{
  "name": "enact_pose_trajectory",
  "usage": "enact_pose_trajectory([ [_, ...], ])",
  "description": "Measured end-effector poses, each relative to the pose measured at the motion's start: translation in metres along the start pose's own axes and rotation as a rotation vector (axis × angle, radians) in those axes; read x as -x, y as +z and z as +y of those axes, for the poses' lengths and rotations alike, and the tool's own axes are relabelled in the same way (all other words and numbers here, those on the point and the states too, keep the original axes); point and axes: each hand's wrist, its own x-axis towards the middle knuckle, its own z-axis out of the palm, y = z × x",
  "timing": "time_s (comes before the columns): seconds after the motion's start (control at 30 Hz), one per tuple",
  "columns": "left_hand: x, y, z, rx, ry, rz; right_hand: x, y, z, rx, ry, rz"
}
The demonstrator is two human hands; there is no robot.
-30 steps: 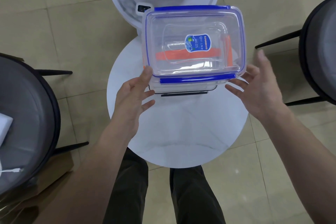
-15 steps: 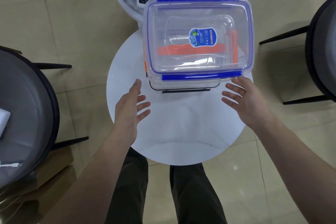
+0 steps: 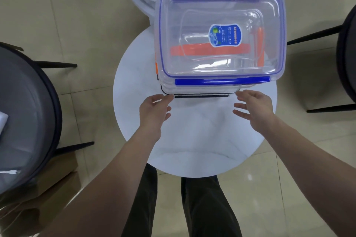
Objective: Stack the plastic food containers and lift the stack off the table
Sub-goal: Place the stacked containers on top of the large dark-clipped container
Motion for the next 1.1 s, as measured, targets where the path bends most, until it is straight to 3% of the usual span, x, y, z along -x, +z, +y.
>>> enact_pose_trajectory([
  [0.4,-0.035,0.014,0.0,-0.042,0.05,0.074,-0.028,0.017,0.004,0.028,-0.011,-0.046],
  [0.77,-0.048,0.02,-0.006,-0.072,0.115,0.108,-0.029,0.022,0.006,-0.156,0.008,-0.047],
  [1.1,-0.048,0.019,-0.006,-0.1,0.14,0.127,-0.032,0.023,0.008,-0.128,-0.009,-0.036],
])
